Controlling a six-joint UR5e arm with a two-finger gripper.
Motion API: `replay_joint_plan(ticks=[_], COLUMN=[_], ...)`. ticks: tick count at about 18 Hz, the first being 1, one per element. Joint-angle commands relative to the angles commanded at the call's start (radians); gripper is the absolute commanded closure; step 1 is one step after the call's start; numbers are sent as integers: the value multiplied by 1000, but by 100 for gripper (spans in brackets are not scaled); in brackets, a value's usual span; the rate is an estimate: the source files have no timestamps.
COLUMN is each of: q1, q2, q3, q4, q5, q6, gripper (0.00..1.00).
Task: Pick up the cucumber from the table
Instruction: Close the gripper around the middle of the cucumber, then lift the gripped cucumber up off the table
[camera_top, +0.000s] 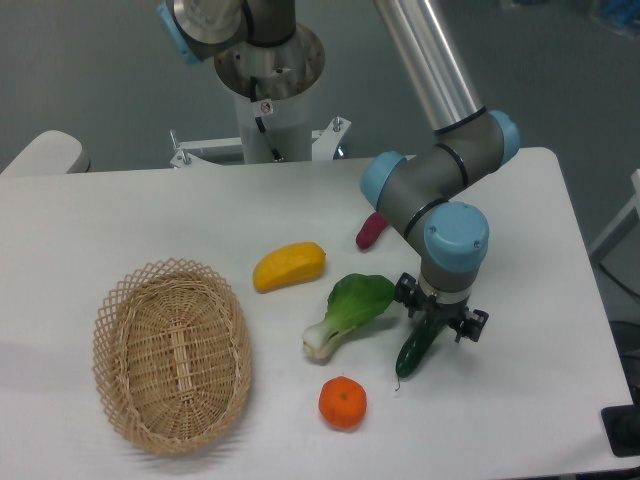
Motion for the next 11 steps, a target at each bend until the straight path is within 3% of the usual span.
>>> replay_joint_plan(ticks=[3, 8, 11], q1=[0, 3, 6], q2=[2, 17, 40], q3=[8, 28, 73], q4=[-5, -21, -93], q5=[0, 2, 2], q6=[9, 54, 109], gripper=[82, 82, 83])
